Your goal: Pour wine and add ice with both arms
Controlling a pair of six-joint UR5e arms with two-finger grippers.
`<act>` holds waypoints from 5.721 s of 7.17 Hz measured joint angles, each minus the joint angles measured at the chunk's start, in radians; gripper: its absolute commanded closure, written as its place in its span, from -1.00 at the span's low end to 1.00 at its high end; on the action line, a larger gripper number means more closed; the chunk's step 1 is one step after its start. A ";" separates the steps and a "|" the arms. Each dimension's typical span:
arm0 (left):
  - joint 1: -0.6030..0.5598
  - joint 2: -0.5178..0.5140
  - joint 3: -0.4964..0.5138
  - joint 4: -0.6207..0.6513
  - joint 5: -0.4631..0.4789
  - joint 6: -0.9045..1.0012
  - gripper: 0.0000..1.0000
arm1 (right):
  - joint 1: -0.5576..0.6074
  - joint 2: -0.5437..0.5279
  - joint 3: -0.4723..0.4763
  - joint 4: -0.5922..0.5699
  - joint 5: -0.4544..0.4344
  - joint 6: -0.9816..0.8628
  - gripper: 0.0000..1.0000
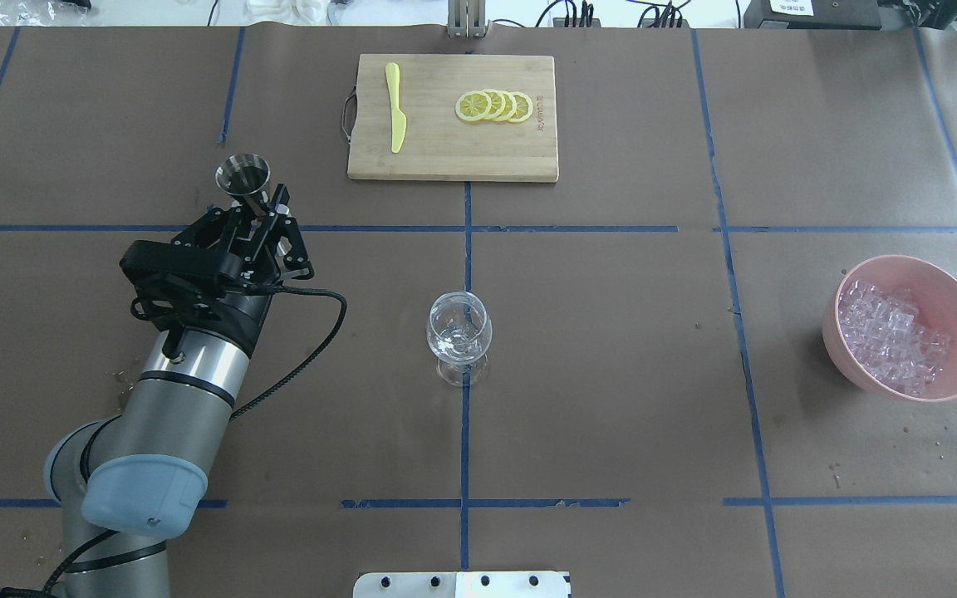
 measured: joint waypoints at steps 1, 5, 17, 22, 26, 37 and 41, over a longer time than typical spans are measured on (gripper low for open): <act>0.003 -0.032 0.015 0.003 -0.025 0.036 1.00 | -0.008 -0.006 0.022 0.003 -0.003 0.046 -1.00; 0.035 -0.109 0.048 0.005 -0.042 0.158 1.00 | -0.155 -0.070 0.147 0.106 -0.088 0.315 -1.00; 0.121 -0.167 0.077 0.062 -0.040 0.748 1.00 | -0.375 -0.223 0.200 0.482 -0.170 0.691 -1.00; 0.110 -0.170 0.073 0.100 -0.028 1.026 1.00 | -0.375 -0.218 0.209 0.481 -0.168 0.694 -1.00; 0.113 -0.173 0.066 0.125 0.009 1.123 1.00 | -0.376 -0.217 0.209 0.481 -0.166 0.695 -1.00; 0.134 -0.165 0.069 0.157 0.079 1.377 1.00 | -0.376 -0.215 0.208 0.482 -0.158 0.696 -1.00; 0.166 -0.166 0.064 0.183 0.139 1.444 1.00 | -0.375 -0.211 0.208 0.483 -0.157 0.697 -1.00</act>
